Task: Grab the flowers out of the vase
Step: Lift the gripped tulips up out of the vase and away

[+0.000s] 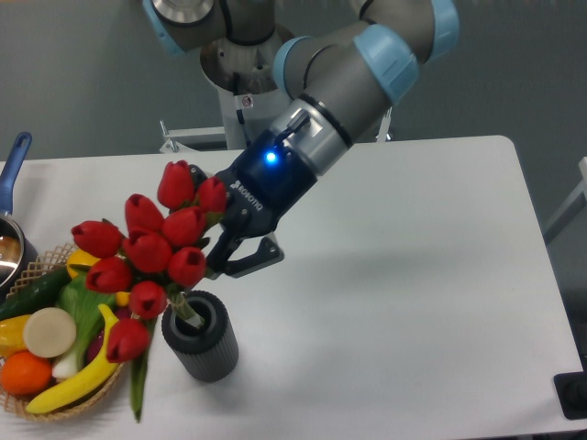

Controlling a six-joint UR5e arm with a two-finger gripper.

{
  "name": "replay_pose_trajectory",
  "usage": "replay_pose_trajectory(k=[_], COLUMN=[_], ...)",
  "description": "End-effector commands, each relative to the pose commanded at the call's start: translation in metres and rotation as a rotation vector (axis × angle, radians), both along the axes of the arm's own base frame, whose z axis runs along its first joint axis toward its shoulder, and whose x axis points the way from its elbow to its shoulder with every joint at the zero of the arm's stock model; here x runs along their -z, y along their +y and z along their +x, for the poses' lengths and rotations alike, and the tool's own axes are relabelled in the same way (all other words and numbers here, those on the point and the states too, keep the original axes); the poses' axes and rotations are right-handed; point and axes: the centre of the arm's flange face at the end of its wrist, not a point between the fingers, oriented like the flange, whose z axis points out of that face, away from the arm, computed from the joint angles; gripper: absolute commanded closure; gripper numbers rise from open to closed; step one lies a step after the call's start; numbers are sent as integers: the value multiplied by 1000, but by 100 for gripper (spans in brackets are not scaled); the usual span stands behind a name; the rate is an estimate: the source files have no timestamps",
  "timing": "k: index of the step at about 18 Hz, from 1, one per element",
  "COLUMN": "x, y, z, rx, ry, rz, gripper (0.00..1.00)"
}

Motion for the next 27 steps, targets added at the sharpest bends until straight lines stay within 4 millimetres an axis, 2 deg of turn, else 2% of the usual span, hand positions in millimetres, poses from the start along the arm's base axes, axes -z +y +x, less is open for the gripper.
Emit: replay_pose_trajectory(k=[8, 11, 17, 27], x=[0, 6, 18, 19], y=[-67, -94, -99, -106], z=[-75, -104, -114, -118], rx=[-129, -186, -189, -202], ry=[-26, -29, -7, -13], rz=[34, 34, 34, 33], gripper=[59, 59, 59, 59])
